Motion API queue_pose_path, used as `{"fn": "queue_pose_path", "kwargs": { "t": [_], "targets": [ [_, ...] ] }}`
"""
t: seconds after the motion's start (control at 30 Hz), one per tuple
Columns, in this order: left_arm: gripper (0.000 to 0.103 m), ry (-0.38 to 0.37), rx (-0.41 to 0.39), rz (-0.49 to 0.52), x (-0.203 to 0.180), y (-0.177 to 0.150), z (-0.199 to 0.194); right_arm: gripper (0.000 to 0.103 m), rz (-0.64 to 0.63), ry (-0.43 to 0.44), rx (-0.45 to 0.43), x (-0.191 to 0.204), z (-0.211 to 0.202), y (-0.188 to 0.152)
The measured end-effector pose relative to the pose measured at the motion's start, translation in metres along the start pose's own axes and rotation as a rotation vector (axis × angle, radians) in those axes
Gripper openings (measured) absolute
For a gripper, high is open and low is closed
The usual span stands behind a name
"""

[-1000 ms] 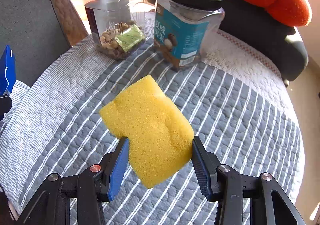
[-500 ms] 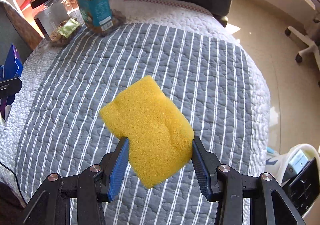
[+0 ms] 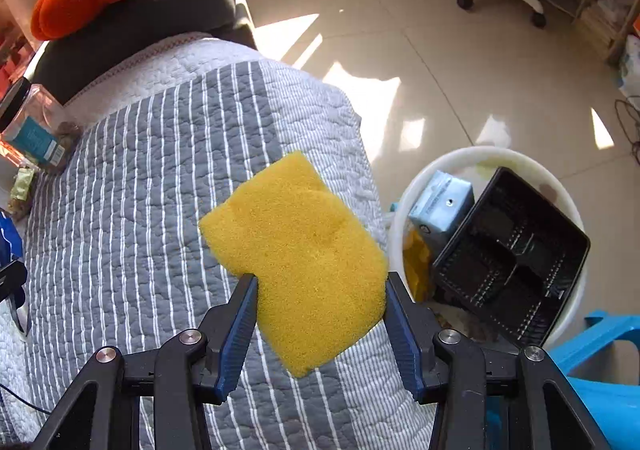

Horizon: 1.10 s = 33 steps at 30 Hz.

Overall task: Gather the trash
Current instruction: 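Carry the yellow sponge and blue box over the wastebasket with both grippers, then open the right gripper to drop the yellow sponge into the wastebasket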

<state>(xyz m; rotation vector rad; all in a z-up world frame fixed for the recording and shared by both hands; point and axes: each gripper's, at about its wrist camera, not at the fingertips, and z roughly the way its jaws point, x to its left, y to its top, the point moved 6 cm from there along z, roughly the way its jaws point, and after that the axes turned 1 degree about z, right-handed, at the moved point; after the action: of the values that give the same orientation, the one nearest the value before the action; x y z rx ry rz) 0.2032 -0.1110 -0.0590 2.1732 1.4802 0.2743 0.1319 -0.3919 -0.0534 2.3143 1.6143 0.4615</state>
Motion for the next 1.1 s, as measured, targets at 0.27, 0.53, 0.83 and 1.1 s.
{"fn": "queue_pose_path", "kwargs": {
  "t": [0.27, 0.53, 0.83, 1.1],
  "targets": [
    [0.081, -0.035, -0.023, 0.049, -0.047, 0.010, 0.013, 0.055, 0.190, -0.082, -0.005, -0.099, 0.003, 0.006],
    [0.081, -0.068, -0.019, 0.055, -0.073, 0.014, 0.031, 0.055, 0.294, -0.103, 0.013, -0.142, 0.029, 0.017],
    [0.081, -0.098, -0.006, 0.043, -0.090, 0.020, 0.048, 0.056, 0.315, -0.071, 0.028, -0.143, 0.062, 0.022],
    [0.081, -0.140, -0.002, 0.072, -0.119, 0.032, 0.055, 0.074, 0.265, 0.005, 0.044, -0.132, 0.041, 0.012]
  ]
}}
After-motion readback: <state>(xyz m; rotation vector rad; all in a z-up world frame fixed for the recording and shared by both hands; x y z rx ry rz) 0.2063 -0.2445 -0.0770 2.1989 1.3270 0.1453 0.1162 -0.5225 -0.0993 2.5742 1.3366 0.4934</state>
